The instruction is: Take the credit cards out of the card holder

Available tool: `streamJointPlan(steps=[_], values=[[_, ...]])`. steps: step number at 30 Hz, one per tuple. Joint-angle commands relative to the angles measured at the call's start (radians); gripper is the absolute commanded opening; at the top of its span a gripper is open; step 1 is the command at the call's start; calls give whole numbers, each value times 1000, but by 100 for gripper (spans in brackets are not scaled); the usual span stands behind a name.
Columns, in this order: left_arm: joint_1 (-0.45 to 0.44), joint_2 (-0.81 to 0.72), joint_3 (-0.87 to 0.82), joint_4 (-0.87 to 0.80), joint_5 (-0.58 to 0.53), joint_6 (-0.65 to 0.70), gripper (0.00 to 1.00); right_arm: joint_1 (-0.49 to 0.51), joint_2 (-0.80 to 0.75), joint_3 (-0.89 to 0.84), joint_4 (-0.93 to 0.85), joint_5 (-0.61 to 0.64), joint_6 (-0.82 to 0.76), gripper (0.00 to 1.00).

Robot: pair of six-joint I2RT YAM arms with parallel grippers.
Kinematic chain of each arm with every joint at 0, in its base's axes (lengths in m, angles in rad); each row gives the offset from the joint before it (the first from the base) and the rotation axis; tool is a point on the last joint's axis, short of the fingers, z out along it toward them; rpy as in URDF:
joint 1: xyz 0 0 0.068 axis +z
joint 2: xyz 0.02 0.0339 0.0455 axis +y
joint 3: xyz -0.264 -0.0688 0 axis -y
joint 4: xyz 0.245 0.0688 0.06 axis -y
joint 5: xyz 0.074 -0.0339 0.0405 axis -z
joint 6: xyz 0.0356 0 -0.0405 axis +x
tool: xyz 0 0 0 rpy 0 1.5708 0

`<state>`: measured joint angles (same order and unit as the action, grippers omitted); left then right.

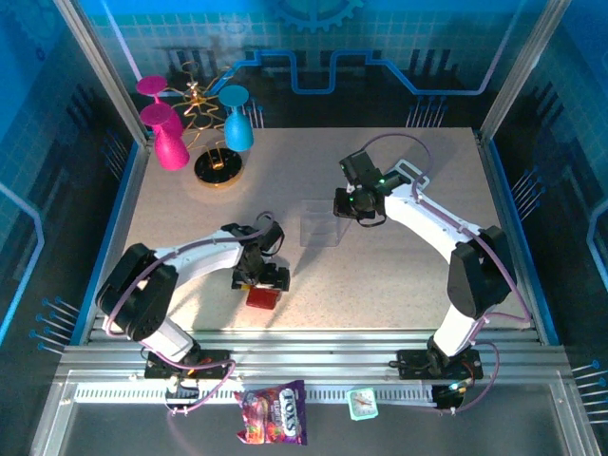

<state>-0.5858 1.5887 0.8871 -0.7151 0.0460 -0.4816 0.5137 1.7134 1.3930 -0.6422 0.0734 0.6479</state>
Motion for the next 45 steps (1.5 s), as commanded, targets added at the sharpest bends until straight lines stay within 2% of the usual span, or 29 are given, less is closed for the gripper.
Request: streamJointPlan(steps=[1, 9, 13, 26, 38, 45], values=[[-4, 34, 33, -42, -45, -55, 93, -9, -32, -8, -9, 2, 8, 24], [-8, 59, 48, -35, -45, -54, 86, -9, -40, -7, -17, 11, 2, 24], [-15, 62, 65, -36, -29, -48, 79, -10, -41, -7, -16, 12, 2, 24], [-96, 166, 226, -47, -20, -96, 79, -27, -85, -59, -11, 22, -5, 25], [-156, 258, 295, 40, 41, -285, 80, -67, -153, -145, 30, -4, -11, 25], [-181, 303, 347, 48, 45, -330, 80, -76, -153, -157, 32, -23, -23, 25]])
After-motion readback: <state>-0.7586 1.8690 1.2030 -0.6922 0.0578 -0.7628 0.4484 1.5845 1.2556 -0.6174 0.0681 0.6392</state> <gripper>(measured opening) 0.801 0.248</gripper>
